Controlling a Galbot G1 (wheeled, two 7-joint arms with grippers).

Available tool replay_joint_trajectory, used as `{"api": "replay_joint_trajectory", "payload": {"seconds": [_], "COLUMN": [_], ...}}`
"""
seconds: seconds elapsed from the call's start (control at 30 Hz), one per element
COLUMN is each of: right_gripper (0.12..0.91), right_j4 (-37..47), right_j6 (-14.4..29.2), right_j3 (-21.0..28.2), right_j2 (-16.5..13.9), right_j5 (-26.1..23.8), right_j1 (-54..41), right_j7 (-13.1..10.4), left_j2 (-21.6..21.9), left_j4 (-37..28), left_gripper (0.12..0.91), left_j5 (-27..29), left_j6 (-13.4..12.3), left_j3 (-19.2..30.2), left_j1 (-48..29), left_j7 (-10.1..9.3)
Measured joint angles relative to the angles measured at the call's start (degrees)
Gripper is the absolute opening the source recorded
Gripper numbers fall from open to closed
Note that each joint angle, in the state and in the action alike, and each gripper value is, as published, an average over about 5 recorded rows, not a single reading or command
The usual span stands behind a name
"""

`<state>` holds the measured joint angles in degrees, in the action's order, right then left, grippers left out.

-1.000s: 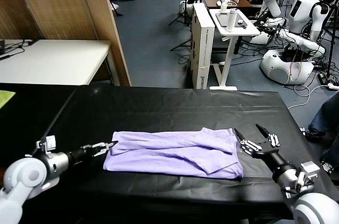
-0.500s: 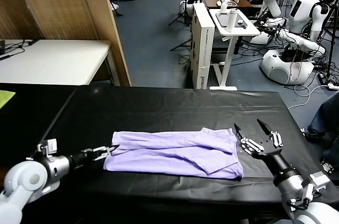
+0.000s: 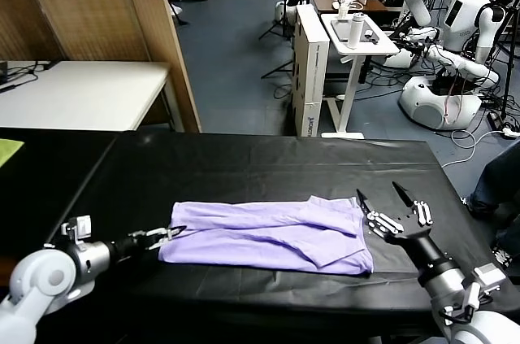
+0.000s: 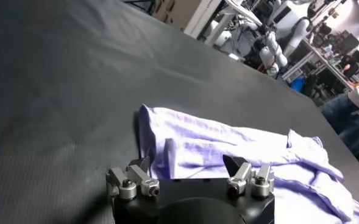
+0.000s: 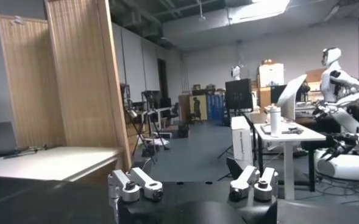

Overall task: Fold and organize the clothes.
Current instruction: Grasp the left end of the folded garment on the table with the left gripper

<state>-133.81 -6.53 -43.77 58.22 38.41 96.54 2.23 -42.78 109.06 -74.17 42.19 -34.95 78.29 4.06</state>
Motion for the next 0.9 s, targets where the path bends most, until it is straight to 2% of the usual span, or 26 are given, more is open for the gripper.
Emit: {"api": "replay_joint_trajectory", "payload": {"seconds": [0.43,0.9], "right_gripper": [0.907,0.907], "right_j4": [0.1,-0.3], "right_j6": [0.0,-0.1], "right_j3": [-0.5,-0.7], "right_j2": [-0.3,0.1], "right_j5": [0.0,0.0], "right_j1": [0.3,0.6], "right_j7": [0.0,-0.1], "left_j2": [-1.6,-2.9], "left_j4": [-3.4,-3.9], "left_gripper": [0.907,0.907], "left_j5": [2.1,2.3], "left_j6": [0.0,-0.2], "left_j3": [1.4,2.6], "left_j1": [-2.4,-3.2], "left_j7": [0.74,1.32]}}
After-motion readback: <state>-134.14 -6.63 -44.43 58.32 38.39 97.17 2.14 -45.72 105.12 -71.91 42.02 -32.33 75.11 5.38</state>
